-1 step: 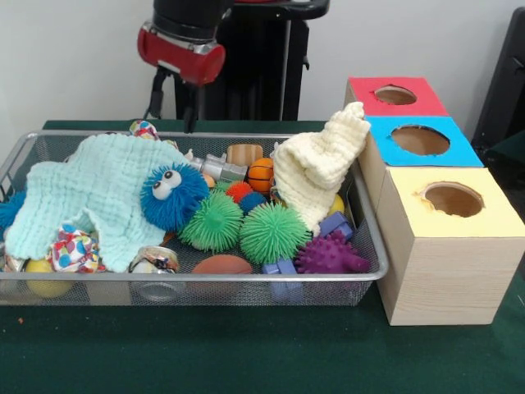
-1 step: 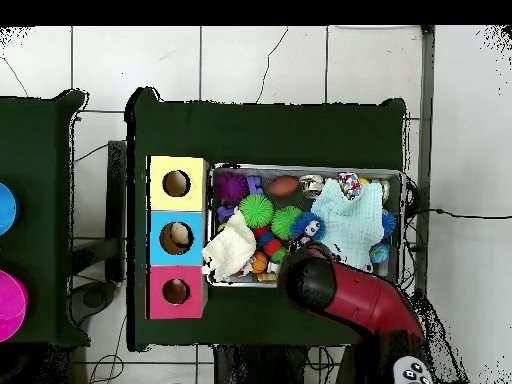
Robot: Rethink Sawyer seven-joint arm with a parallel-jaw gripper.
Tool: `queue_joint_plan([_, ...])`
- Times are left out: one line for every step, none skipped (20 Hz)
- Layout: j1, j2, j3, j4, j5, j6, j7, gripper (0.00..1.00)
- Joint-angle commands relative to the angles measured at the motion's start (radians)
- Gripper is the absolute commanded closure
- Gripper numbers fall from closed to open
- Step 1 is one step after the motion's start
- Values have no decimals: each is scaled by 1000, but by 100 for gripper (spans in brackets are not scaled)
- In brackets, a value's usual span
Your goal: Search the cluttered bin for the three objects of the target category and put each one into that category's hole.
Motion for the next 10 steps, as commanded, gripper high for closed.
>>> queue_joint_plan([-34,53,154,-78,-105,-4,-81,0])
queue_joint_plan([-36,69,154,-88,-110,-5,-68,0])
queue_joint_plan([-35,87,152,-89,-112,-10,-48,0])
queue_joint_plan([-32,110,148,-93,-120,-41,-28,0])
queue_joint_plan([-30,134,143,-98,-129,-73,-9,0])
queue_joint_plan([-25,156,135,-103,-133,-95,11,0])
queue_joint_plan([-19,174,124,-109,-139,-118,28,0])
queue_joint_plan([-12,187,113,-117,-146,-137,41,0])
queue_joint_plan([-10,197,106,-123,-149,-147,48,0])
queue_joint_plan([-4,205,94,-128,-152,-153,56,0])
